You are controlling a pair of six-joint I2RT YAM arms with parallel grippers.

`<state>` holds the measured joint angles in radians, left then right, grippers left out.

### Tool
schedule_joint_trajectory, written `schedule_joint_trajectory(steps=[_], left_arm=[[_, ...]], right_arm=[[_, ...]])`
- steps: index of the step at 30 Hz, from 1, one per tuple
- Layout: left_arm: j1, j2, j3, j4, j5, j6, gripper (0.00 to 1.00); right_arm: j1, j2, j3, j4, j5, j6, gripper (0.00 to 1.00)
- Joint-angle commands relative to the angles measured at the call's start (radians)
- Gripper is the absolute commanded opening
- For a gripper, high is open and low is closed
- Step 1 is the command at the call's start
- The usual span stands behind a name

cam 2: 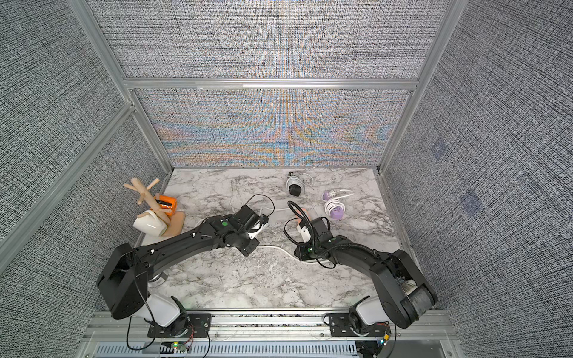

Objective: Unwrap the cord wrapped around the power strip
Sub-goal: Adjust the power cord at the center of the board.

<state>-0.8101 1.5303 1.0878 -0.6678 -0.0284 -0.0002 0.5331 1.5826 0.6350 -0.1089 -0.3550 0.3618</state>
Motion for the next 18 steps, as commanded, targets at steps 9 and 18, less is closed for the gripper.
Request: schedule_joint_trajectory(steps=[9, 18], left_arm=[[0.023, -0.069, 0.008, 0.037, 0.158, 0.021, 0.0], [0.033, -0.102, 0.02, 0.047, 0.204, 0.025, 0.0]], right_arm=[[0.042, 0.073, 0.014, 0.328, -0.165, -0.258, 0.81], [0.079, 0.25, 0.102, 0.443, -0.206, -0.224, 0.8]])
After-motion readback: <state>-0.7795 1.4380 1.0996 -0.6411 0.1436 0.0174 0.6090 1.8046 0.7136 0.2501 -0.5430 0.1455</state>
